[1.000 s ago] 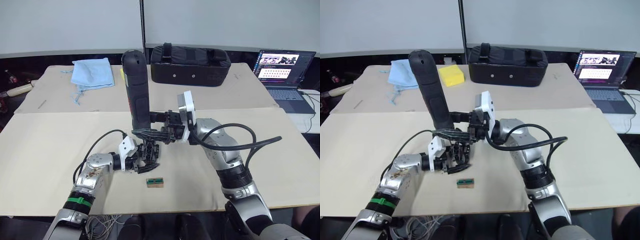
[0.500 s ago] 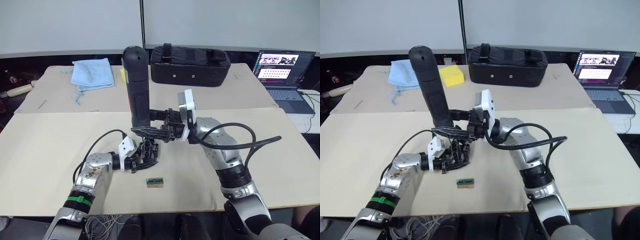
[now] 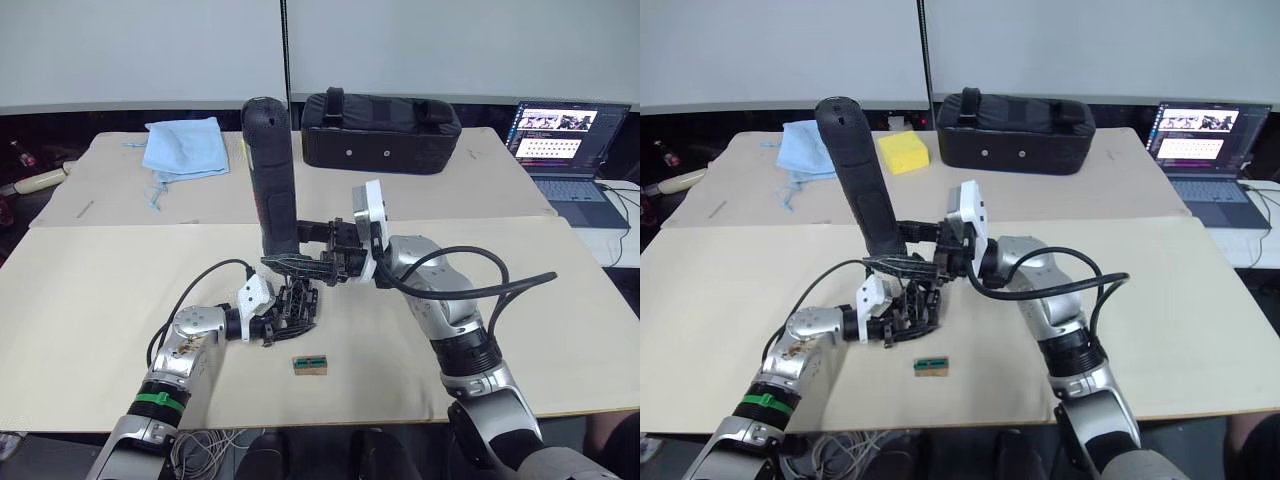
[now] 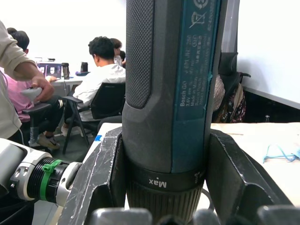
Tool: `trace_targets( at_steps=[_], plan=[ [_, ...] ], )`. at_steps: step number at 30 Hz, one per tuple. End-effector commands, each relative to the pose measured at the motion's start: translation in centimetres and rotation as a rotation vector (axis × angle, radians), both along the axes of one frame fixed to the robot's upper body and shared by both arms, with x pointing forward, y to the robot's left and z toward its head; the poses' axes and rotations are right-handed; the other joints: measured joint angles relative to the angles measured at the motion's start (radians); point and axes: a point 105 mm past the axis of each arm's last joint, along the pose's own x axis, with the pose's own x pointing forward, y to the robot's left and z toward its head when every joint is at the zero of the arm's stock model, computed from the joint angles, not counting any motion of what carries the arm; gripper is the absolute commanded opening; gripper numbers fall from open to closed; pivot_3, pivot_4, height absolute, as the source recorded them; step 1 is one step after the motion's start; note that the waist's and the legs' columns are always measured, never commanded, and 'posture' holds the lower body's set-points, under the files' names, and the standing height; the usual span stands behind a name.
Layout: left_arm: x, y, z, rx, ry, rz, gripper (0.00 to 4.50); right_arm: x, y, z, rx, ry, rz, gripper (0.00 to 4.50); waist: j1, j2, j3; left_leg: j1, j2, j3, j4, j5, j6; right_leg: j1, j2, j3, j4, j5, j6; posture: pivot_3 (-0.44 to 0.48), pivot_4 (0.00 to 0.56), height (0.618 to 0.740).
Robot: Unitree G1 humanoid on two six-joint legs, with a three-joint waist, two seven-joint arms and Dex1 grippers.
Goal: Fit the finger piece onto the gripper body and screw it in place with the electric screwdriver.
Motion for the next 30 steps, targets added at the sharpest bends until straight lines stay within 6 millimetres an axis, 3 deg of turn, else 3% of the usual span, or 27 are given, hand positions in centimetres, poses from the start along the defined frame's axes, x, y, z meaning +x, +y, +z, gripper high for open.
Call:
trace_targets(
  at_steps=[1,21,30],
  plan=[
    [-0.3,-0.5,-0.3,0.014,0.003,-0.011,2.39,-0.1,0.4,-0.6,-0.017,0.012,0.000,1.93,0.000,0.000,0.000,0.000,0.000,0.000,0.000,0.000,0.000,0.000,0.000,0.000,0.000,0.000,0.000,0.000,0.150,0.740],
    [-0.5,-0.3,-0.8,0.009,0.009,0.013,2.39,0.7,0.1,-4.4,-0.103,0.114,-0.073,1.93,-0.001,-0.001,-0.007,0.011,0.001,0.000,-0.001,0.000,0.000,0.011,0.000,-0.001,-0.003,-0.001,0.000,0.000,0.150,0.740],
    [-0.5,-0.3,-0.9,0.006,0.012,0.013,2.39,0.8,0.3,-4.7,-0.109,0.114,-0.088,1.93,-0.001,-0.001,-0.012,0.011,0.001,0.000,-0.002,0.000,0.000,0.011,0.000,-0.001,-0.003,-0.002,0.000,0.000,0.150,0.740]
  ],
)
